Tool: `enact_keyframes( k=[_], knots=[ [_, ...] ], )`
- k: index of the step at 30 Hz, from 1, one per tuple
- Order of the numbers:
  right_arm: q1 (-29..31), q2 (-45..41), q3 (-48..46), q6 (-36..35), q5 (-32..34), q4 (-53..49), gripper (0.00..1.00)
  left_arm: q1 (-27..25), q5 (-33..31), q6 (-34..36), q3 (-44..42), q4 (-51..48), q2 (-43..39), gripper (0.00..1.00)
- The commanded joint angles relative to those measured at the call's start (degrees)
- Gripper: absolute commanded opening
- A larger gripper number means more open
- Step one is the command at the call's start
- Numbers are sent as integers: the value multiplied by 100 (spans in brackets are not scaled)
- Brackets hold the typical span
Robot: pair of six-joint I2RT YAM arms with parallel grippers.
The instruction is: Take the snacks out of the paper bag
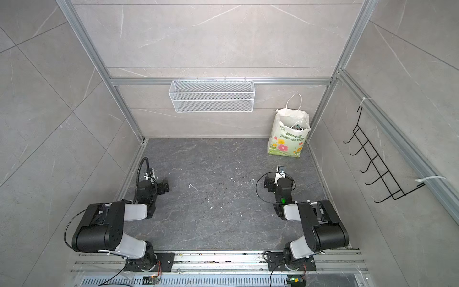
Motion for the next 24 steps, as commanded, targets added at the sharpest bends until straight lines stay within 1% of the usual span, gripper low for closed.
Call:
enact_keyframes(
  k=[1, 24],
  knots=[
    [26, 23, 57, -47, 60, 18, 99, -39, -41, -20, 38, 222, -46, 100],
    [33, 23, 54, -46, 60, 13, 99, -19, 46, -35, 29, 236, -49, 100]
  ],
)
